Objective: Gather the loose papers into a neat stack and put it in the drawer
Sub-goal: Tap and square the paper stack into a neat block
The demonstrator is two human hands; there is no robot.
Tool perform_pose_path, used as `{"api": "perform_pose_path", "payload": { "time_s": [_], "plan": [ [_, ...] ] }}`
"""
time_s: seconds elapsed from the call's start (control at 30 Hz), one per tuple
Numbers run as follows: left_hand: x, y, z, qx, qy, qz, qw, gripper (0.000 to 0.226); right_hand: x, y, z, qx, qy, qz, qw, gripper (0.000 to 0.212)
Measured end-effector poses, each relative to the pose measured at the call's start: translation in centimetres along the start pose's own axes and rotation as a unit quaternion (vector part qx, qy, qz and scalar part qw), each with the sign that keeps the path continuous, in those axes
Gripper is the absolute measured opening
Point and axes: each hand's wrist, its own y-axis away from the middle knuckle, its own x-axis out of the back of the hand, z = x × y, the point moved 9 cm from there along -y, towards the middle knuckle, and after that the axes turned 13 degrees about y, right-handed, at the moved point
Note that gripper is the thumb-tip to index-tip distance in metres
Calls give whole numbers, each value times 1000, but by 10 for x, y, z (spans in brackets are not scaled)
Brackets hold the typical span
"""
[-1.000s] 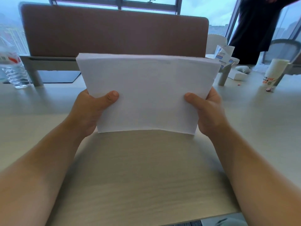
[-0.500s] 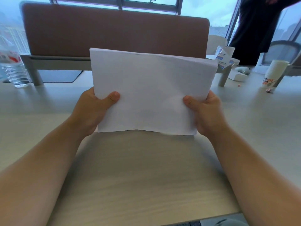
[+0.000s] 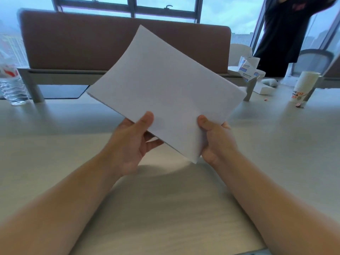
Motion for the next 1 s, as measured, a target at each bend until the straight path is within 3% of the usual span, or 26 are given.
{"api": "perform_pose_path", "payload": {
  "time_s": [0.1, 0.23, 0.37, 0.47, 0.57, 0.67, 0.77, 0.87, 0.93, 1.0],
  "plan": [
    [7, 0, 7, -57, -51, 68, 995, 21, -8, 4, 8, -44, 17, -33, 998, 31],
    [20, -4, 34, -65, -50, 65, 995, 21, -17, 4, 4, -91, 21, -97, 991, 41],
    [37, -1, 45, 4, -56, 95, 994, 31, -6, 5, -8, -144, 0, -132, 981, 52],
    [44, 6, 43, 82, -113, 104, 985, 27, -9, 14, -1, -194, 74, -184, 961, 60],
    [50, 10, 35, 146, -171, 110, 968, 22, -16, 25, 13, -218, 193, -241, 926, 48],
    [56, 11, 28, 187, -207, 127, 952, 18, -8, 29, 26, -251, 276, -205, 905, 28],
    [63, 11, 23, 209, -226, 155, 939, 17, 0, 23, 28, -220, 375, -169, 885, 12],
    [68, 8, 23, 190, -252, 180, 932, 10, 4, 14, 23, -161, 498, -130, 842, 20],
    [68, 5, 26, 160, -292, 184, 925, 10, 1, 9, 14, -99, 599, -122, 785, 24],
    [62, 1, 30, 111, -340, 166, 919, 11, -7, 10, 10, -55, 620, -129, 772, 27]
  ]
}}
